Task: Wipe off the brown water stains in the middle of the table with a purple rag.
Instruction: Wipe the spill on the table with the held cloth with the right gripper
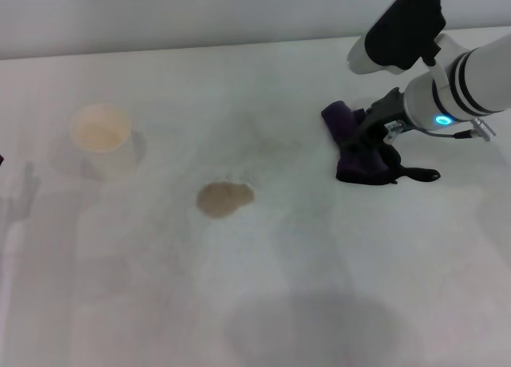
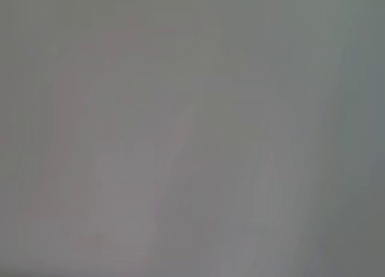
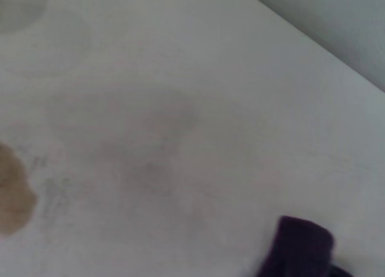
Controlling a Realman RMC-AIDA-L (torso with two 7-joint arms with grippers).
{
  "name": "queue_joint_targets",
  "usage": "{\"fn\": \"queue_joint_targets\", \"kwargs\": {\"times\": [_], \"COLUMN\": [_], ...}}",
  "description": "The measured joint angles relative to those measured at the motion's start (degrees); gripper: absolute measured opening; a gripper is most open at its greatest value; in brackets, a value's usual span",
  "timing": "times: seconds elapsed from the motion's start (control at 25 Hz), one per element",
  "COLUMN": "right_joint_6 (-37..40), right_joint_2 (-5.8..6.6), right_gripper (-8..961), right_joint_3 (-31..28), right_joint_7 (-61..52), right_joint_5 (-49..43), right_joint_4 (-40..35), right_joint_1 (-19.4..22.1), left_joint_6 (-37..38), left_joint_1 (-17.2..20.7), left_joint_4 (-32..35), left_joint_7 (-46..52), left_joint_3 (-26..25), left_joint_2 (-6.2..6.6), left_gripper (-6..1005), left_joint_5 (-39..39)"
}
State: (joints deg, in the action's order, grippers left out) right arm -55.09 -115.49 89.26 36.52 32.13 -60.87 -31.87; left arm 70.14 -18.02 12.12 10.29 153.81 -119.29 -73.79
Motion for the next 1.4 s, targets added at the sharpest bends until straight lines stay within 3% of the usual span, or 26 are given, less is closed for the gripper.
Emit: {"fn": "queue_joint_targets", "kwargs": {"times": [0.4, 0.48, 0.72, 0.92, 1.2, 1.4], "right_joint_6": [1.2, 1.5, 3.9, 4.0, -1.0, -3.0], "right_joint_2": [-0.03, -0.19, -0.29, -0.14, -0.24, -0.14], "right_gripper": [507, 498, 424, 187, 102, 101], "right_joint_3": [0.0, 0.1, -0.1, -0.4, 0.8, 10.2], "right_joint_7": [-2.0, -2.0, -2.0, -2.1, -1.9, -1.0], "right_joint_5": [-3.0, -2.8, -2.4, -2.4, 1.0, 7.4], "right_joint_4": [2.6, 4.6, 6.9, 6.6, 0.1, -5.9], "right_joint_1": [-0.5, -1.3, -2.4, -2.4, -2.3, -2.5], "left_joint_6": [-0.1, -0.2, -0.3, -0.3, -0.3, -0.3], "left_joint_1": [-0.8, -0.9, -1.0, -1.0, -1.0, -1.2], "left_joint_4": [-0.1, -0.1, 0.0, 0.0, 0.0, 0.0], "left_joint_7": [0.0, 0.0, 0.0, 0.0, 0.0, 0.0], "left_joint_3": [0.0, 0.0, 0.0, 0.0, 0.0, 0.0], "left_joint_2": [-0.01, -0.05, -0.07, -0.07, -0.07, -0.07], "left_gripper": [887, 887, 887, 887, 888, 888], "left_joint_5": [0.0, 0.0, 0.0, 0.0, -0.1, -0.1]}}
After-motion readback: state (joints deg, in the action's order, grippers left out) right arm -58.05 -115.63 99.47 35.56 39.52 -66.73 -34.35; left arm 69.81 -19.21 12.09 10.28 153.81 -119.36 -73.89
